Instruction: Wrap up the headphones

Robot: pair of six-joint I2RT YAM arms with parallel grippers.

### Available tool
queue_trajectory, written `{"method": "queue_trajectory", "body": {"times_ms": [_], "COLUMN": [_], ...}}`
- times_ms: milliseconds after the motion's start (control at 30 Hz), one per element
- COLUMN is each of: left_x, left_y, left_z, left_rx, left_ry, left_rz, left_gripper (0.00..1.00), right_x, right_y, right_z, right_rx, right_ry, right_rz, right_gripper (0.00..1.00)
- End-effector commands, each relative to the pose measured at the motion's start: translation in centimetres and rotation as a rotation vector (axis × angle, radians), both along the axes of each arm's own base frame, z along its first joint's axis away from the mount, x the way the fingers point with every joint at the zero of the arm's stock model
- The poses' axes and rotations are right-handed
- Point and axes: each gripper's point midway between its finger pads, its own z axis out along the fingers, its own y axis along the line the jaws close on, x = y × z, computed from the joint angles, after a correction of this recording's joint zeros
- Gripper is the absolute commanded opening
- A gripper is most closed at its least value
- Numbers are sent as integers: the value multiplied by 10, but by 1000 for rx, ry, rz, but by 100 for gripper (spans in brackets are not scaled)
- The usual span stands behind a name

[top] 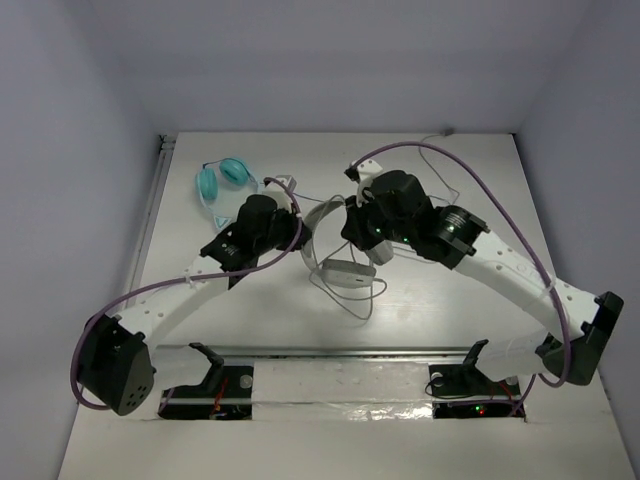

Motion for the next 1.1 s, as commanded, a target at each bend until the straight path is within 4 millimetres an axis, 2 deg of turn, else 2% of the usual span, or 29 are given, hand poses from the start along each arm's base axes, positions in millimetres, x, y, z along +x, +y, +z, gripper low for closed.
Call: {"method": "queue_trajectory", "body": {"times_ms": [0, 100, 167, 300, 367, 567, 667, 700, 833, 967, 1067], "left_x": [4, 9, 9, 8, 8, 12, 19, 19, 9, 9, -2], "left_y": [-1, 9, 9, 12, 18, 27, 36, 34, 18, 19, 5], "left_z": [35, 34, 41, 47, 48, 56, 53, 51, 49, 54, 52], "left_rx": [-11, 54, 60, 144, 192, 275, 313, 312, 270, 261, 231], "left_ry": [-45, -35, -47, -55, -56, -112, -118, -112, -102, -111, -103], "left_rz": [-2, 36, 29, -23, -24, -37, 10, -1, -86, -75, -141], "left_gripper": [0, 0, 0, 0, 0, 0, 0, 0, 0, 0, 0], "right_x": [-4, 1, 3, 2, 0, -29, -65, -80, -100, -114, -96], "right_y": [-8, -24, -33, -53, -59, -54, -42, -42, -55, -60, -66], "right_z": [40, 36, 33, 8, 5, -1, 19, 37, 34, 15, 6], "right_rx": [109, 87, 72, -28, -43, -7, 119, 191, 199, 185, 135], "right_ry": [-74, -60, -51, -12, -7, 61, 89, 69, 98, 174, 172], "right_rz": [14, -23, -40, -108, -119, -7, 166, 225, 235, 252, 141], "right_gripper": [10, 8, 7, 11, 11, 9, 4, 3, 0, 0, 0]}}
